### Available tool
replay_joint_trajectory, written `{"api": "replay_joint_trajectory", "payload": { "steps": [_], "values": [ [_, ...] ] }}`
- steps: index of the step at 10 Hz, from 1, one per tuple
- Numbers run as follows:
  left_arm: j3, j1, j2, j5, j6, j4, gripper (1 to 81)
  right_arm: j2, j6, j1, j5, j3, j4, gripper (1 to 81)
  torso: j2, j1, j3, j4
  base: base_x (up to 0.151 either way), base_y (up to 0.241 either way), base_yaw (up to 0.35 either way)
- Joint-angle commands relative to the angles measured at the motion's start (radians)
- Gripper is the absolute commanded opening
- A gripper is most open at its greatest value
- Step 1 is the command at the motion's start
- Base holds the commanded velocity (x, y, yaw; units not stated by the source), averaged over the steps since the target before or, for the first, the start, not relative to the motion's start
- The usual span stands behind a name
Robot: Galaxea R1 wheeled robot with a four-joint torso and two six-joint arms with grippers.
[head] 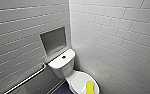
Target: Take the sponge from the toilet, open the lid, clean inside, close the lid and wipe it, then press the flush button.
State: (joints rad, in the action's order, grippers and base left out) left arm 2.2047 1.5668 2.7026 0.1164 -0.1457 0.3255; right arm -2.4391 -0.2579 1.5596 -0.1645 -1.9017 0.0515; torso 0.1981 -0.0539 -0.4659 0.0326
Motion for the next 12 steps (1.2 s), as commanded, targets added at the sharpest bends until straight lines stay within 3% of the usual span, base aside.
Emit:
{"api": "replay_joint_trajectory", "payload": {
  "steps": [1, 2, 5, 7, 8, 9, 10, 12],
  "values": [
    [-0.013, 0.012, -0.012, -0.06, 0.008, 0.004, 81.1, 0.15, -0.058, -0.057, 0.031, 0.18, -0.021, 81.1, 0.099, -0.063, -0.054, 0.0, 0.0, 0.0, 0.0],
    [-0.013, 0.02, -0.009, -0.061, 0.008, 0.006, 81.1, 0.185, -0.058, -0.071, 0.031, 0.219, -0.019, 81.1, 0.112, -0.071, -0.096, 0.0, 0.0, 0.0, 0.0],
    [0.033, 0.043, 0.017, -0.061, 0.009, 0.001, 81.1, 0.236, -0.064, -0.126, 0.031, 0.251, -0.033, 81.1, 0.195, -0.123, -0.167, 0.0, 0.0, 0.0, 0.0],
    [0.075, 0.054, 0.045, -0.061, 0.009, 0.001, 81.1, 0.268, -0.078, -0.169, 0.033, 0.282, -0.038, 81.1, 0.265, -0.168, -0.14, 0.0, 0.0, 0.0, 0.0],
    [0.084, 0.058, 0.054, -0.061, 0.009, 0.003, 81.1, 0.286, -0.078, -0.195, 0.034, 0.311, -0.039, 81.1, 0.291, -0.186, -0.158, 0.0, 0.0, 0.0, 0.0],
    [0.089, 0.062, 0.062, -0.061, 0.009, 0.004, 81.1, 0.305, -0.08, -0.227, 0.046, 0.336, -0.036, 81.1, 0.415, -0.266, -0.163, 0.0, 0.0, 0.0, 0.0],
    [0.089, 0.062, 0.065, -0.061, 0.009, 0.004, 81.1, 0.309, -0.081, -0.255, 0.052, 0.342, -0.036, 81.1, 0.352, -0.224, -0.172, 0.0, 0.0, 0.0, 0.0],
    [0.09, 0.065, 0.073, -0.061, 0.009, 0.006, 81.1, 0.311, -0.083, -0.285, 0.052, 0.342, -0.038, 81.1, 0.425, -0.27, -0.173, 0.0, 0.0, 0.0, 0.0]
  ]
}}
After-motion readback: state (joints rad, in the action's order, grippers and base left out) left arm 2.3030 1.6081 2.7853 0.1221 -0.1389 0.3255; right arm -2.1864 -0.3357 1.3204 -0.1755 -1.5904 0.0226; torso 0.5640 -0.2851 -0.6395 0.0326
